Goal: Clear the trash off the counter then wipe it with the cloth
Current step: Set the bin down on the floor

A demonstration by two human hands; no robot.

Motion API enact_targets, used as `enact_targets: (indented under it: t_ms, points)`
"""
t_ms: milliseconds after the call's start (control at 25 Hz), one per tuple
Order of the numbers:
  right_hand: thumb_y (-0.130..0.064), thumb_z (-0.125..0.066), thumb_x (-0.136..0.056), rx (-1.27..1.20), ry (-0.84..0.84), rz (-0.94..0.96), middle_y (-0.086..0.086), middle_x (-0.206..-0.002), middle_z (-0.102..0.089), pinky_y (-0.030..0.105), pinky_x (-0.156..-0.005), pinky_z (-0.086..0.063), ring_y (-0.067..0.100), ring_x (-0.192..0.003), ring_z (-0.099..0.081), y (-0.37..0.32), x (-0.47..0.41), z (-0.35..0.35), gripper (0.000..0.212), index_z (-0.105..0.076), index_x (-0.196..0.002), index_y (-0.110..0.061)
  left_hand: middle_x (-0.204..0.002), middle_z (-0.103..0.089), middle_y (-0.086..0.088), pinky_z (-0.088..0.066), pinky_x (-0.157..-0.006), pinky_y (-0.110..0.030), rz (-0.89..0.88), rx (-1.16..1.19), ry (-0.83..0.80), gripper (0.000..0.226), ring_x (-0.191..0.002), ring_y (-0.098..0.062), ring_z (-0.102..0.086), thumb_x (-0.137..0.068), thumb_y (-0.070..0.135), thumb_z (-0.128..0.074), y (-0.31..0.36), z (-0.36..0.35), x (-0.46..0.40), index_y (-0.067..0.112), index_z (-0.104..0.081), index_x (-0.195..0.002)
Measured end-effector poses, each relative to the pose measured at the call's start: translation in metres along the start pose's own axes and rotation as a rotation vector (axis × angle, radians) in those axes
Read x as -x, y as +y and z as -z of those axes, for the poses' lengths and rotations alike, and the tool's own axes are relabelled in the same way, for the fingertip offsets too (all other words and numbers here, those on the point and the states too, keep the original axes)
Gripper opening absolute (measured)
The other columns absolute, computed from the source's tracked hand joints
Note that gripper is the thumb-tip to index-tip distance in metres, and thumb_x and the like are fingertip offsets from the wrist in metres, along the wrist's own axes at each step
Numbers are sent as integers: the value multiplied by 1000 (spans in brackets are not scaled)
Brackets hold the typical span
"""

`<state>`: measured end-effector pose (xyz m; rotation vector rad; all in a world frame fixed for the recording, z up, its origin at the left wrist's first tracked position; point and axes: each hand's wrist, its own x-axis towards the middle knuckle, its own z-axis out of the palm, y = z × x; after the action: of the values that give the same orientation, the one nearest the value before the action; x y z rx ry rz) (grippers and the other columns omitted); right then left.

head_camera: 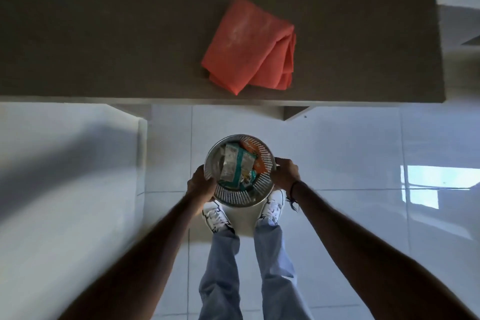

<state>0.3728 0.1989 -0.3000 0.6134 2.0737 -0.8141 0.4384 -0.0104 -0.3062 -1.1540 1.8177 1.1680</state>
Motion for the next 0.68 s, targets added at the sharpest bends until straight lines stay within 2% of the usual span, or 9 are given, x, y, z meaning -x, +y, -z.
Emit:
enact_targets:
  t_ms: [80, 280, 400, 520, 600, 680]
  points:
    - [-25, -61, -87, 36, 8, -2, 15, -107, -76, 27, -84, -51, 32, -106, -68, 10, -47, -23, 32, -74, -117, -23, -125, -69, -19, -67, -85, -54, 66, 48, 6, 36, -106, -38, -72, -95, 20, -54, -16, -21, -45, 17, -58, -130]
    - [-17, -58, -87, 58, -68, -75, 13, -123, -71, 31, -100, -50, 30, -119, -63, 41, -122, -71, 46, -63, -132, -24, -132, -66, -19, -60, -100, -53, 198, 143, -19, 44, -116, -37, -66, -92, 13, -48, -51, -58, -123, 15, -54, -135]
    - [-14, -57, -90, 19, -194, -94, 15, -130, -66, 45, -105, -49, 35, -120, -61, 46, -135, -89, 45, -56, -135, -20, -136, -62, -29, -53, -109, -57, 238, 152, -65, 46, -124, -43, -62, -93, 15, -50, -59, -63, -142, 9, -48, -139]
    - [-7, -51, -95, -7, -323, -153, 24, -140, -53, 55, -103, -50, 42, -126, -56, 51, -136, -98, 48, -44, -142, -10, -138, -59, -27, -44, -115, -57, 284, 191, -144, 52, -117, -31, -59, -94, 8, -55, -58, -60, -145, 7, -41, -145]
    - [-8, -51, -92, -47, -307, -208, 20, -136, -57, 52, -100, -52, 38, -120, -60, 53, -131, -98, 49, -45, -140, -15, -127, -61, -18, -40, -116, -55, 291, 221, -227, 55, -122, -30, -54, -95, 4, -60, -59, -54, -139, 11, -39, -145]
    - [-14, -58, -86, -118, -207, -241, 7, -122, -67, 39, -94, -54, 26, -103, -64, 52, -116, -93, 57, -47, -141, -23, -131, -62, -15, -42, -112, -52, 246, 181, -247, 58, -127, -31, -54, -94, 2, -62, -61, -44, -129, 13, -42, -147]
